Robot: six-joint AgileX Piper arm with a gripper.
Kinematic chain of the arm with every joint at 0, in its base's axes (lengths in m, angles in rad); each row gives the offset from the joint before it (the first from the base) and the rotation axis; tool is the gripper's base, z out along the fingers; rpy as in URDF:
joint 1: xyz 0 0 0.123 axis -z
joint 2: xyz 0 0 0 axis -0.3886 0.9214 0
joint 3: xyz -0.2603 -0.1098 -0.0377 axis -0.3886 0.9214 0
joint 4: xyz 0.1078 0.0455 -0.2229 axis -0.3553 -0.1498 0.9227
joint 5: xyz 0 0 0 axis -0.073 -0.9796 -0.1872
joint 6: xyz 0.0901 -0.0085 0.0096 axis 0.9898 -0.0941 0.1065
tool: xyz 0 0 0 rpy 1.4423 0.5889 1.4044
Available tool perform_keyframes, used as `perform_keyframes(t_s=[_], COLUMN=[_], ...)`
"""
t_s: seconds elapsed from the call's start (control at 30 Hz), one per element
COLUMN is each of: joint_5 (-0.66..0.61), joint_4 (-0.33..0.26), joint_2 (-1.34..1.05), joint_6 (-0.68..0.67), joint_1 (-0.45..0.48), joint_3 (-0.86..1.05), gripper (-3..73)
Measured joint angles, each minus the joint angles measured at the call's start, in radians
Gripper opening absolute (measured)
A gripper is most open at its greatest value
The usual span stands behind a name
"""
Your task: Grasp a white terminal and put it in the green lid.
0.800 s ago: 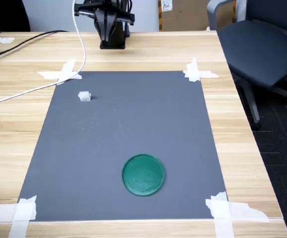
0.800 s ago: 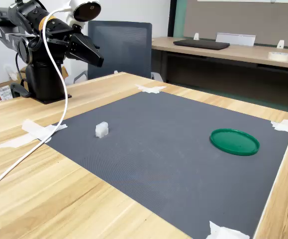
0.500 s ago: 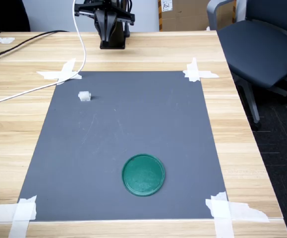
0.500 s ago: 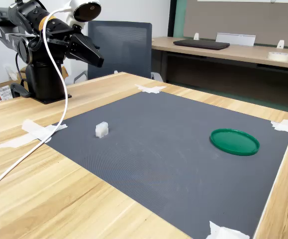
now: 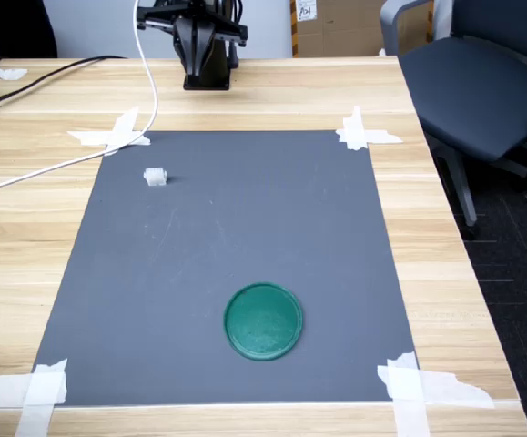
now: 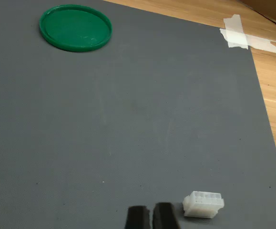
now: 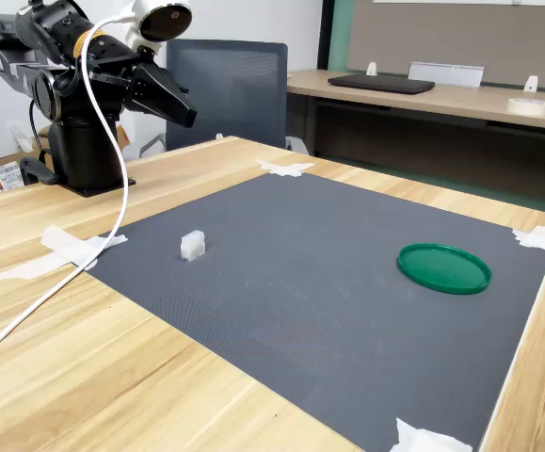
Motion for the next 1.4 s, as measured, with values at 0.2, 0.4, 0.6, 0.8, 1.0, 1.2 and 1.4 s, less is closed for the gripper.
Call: perform_keyframes(t_s=[0.2,0.4,0.6,0.8,1.0,1.2,1.4], joint_5=[-0.038,-0.037,-0.038,-0.120,-0.342,-0.426,-0.505], joint_4=[0.013,0.013,0.015,0.063,0.133,0.209,0.288], joint_2=[0.061,0.204,0.346,0.466,0.585,0.687,0.786], joint_6=[-0.002,-0.002,-0.002,-0.002,-0.002,0.000,-0.002], joint_1=[0.000,0.000,0.000,0.000,0.000,0.000,0.000], joint_3=[-0.041,-0.144,-0.240,-0.362,-0.464,-0.503,-0.532], gripper=[-2.8,-2.8,-2.8,-2.8,-2.8,-2.8,-2.4])
